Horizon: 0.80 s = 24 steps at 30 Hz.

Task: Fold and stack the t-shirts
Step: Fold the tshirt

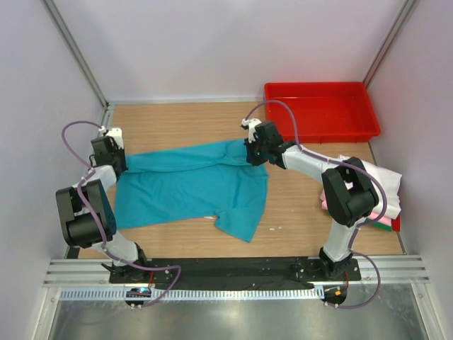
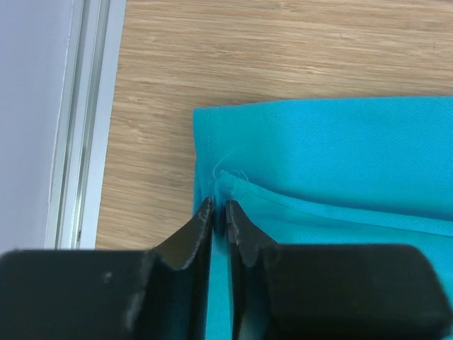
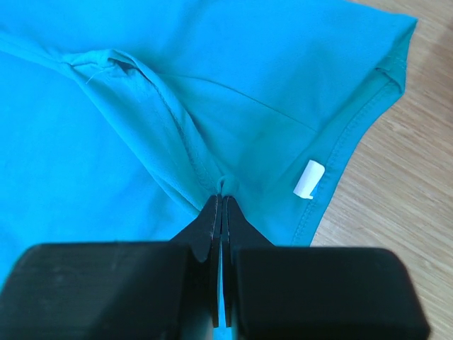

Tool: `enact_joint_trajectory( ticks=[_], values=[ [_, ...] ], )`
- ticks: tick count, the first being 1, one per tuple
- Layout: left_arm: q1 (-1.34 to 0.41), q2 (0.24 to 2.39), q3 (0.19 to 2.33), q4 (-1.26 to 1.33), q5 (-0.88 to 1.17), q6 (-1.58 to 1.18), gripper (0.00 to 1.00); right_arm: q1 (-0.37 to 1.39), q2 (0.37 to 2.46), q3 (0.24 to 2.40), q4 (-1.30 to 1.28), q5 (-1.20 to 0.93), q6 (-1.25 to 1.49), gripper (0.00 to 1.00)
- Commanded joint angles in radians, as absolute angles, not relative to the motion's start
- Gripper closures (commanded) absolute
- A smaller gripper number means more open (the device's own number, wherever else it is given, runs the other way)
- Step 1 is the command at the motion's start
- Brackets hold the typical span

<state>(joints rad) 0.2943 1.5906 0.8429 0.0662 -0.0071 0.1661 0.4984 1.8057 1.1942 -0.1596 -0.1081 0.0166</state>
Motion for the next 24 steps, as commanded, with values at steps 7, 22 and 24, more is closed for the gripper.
enact_joint_trajectory(
  ticks=[7, 22, 24],
  values=[
    [0.291, 1.503, 0.867, 0.02, -0.09, 0.117, 0.26, 0.505, 1.738, 1.232, -0.262, -0.199, -0.018, 0.26],
    [0.288, 1.359, 1.055, -0.253, 0.095, -0.386, 0.0, 0.511, 1.83, 1.39, -0.198, -0.047, 0.399, 0.02],
    [0.29, 1.35, 1.007, -0.249, 0.121, -0.471, 0.0, 0.515, 1.861, 1.394, -0.177, -0.015, 0.44, 0.03]
  ],
)
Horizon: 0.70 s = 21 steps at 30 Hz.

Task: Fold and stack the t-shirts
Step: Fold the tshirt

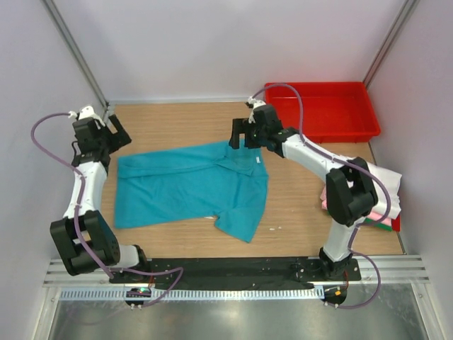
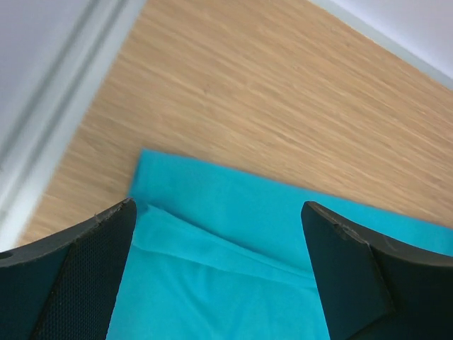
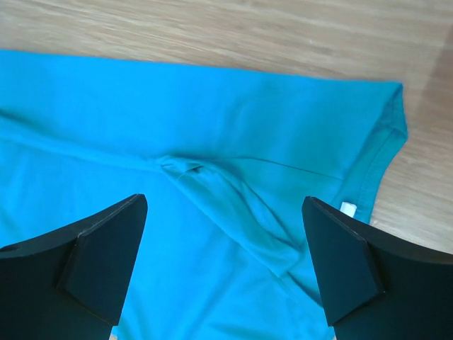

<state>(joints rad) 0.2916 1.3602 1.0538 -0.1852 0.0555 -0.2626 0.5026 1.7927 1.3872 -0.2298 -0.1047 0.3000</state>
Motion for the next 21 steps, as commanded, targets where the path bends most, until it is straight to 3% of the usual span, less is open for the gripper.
enact_joint_trajectory(
  ticks=[1, 7, 9, 14, 21],
  values=[
    [0.284, 1.348, 0.988, -0.233, 0.133, -0.526, 0.01, 0.517, 1.877, 1.407, -0.178, -0.005, 0.449, 0.03],
    [0.253, 1.376, 0.959, -0.268, -0.021, -0.644, 0.05, 0.543, 1.988, 1.469, -0.17, 0.044, 0.453, 0.17],
    [0.253, 1.406, 0.985, -0.317, -0.115, -0.689, 0.11, 0.548, 2.011, 1.488, -0.183, 0.049, 0.453, 0.19],
    [0.255, 1.575, 1.11, -0.362, -0.204, -0.704, 0.17, 0.557, 1.979, 1.457, -0.15, 0.06, 0.466, 0.19],
    [0.255, 1.71, 1.17, -0.308, -0.158, -0.733, 0.27, 0.56, 1.954, 1.402, -0.138, 0.066, 0.474, 0.19]
  ],
)
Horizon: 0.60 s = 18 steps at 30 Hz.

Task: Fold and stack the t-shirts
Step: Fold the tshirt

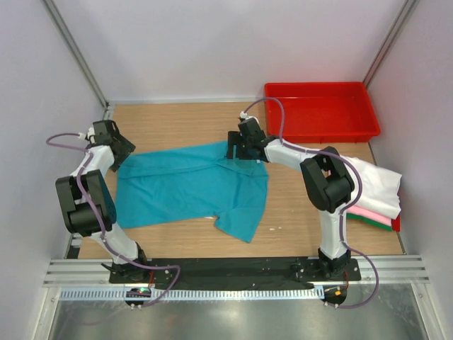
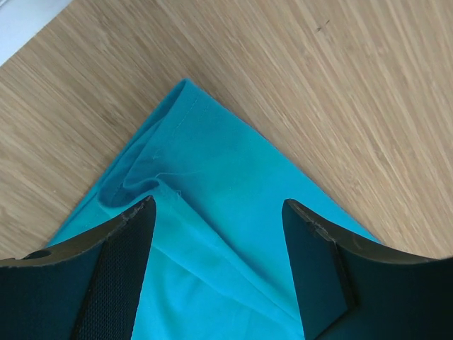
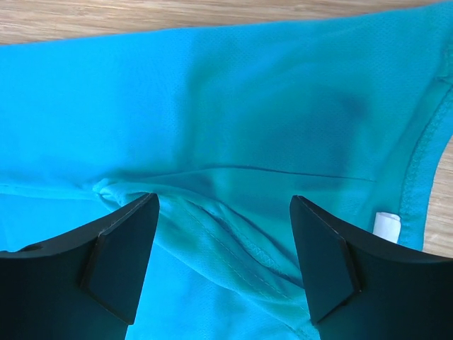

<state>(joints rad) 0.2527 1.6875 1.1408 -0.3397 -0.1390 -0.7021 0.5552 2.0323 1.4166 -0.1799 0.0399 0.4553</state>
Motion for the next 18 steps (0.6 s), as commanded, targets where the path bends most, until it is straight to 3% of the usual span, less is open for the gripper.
enact_joint_trajectory(
  ticks=[1, 18],
  values=[
    [0.255, 1.718, 1.167, -0.292, -0.156, -0.733, 0.27, 0.56, 1.953, 1.391, -0.137, 0.063, 0.474, 0.19],
    [0.206, 1.647, 1.154, -0.244, -0.094, -0.79, 0.29, 0.561, 1.968, 1.371, -0.137, 0.046, 0.474, 0.19]
  ],
)
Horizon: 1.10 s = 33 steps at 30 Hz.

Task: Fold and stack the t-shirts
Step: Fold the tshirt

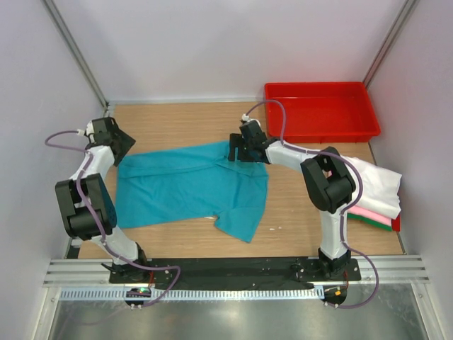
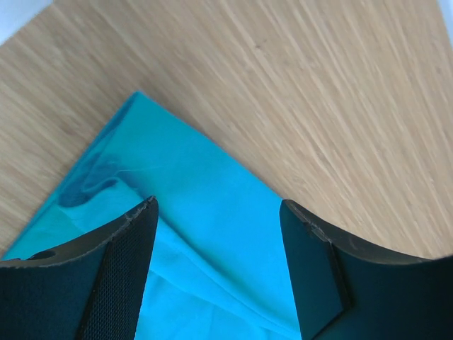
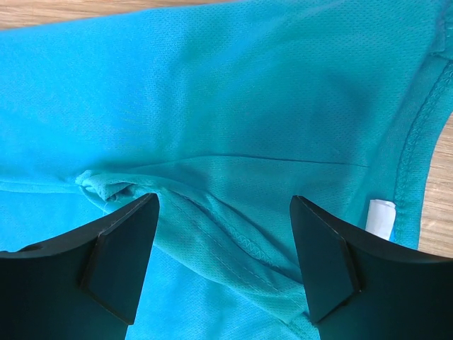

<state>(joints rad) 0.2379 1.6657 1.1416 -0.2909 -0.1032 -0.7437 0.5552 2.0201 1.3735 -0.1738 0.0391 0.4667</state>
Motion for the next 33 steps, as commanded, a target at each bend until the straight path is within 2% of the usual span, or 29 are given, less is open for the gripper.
enact_joint_trajectory(
  ticks=[1, 8, 16, 22, 27, 33],
  values=[
    [0.198, 1.663, 1.154, -0.239, -0.1, -0.799, 0.29, 0.561, 1.971, 1.367, -0.135, 0.045, 0.477, 0.19],
    [0.173, 1.778, 1.154, -0.218, -0.161, -0.882, 0.32, 0.561, 1.945, 1.345, -0.137, 0.066, 0.477, 0.18],
    [0.173, 1.77, 1.143, -0.229, -0.221, -0.871, 0.34, 0.561, 1.927, 1.322, -0.143, 0.075, 0.469, 0.18],
    [0.175, 1.779, 1.146, -0.31, -0.25, -0.856, 0.2, 0.56, 1.936, 1.328, -0.143, 0.069, 0.465, 0.18],
    [0.173, 1.734, 1.146, -0.354, -0.296, -0.848, 0.03, 0.561, 1.936, 1.33, -0.138, 0.058, 0.462, 0.17],
    [0.175, 1.7, 1.152, -0.465, -0.354, -0.845, 0.0, 0.56, 1.937, 1.33, -0.138, 0.058, 0.46, 0.14]
  ],
)
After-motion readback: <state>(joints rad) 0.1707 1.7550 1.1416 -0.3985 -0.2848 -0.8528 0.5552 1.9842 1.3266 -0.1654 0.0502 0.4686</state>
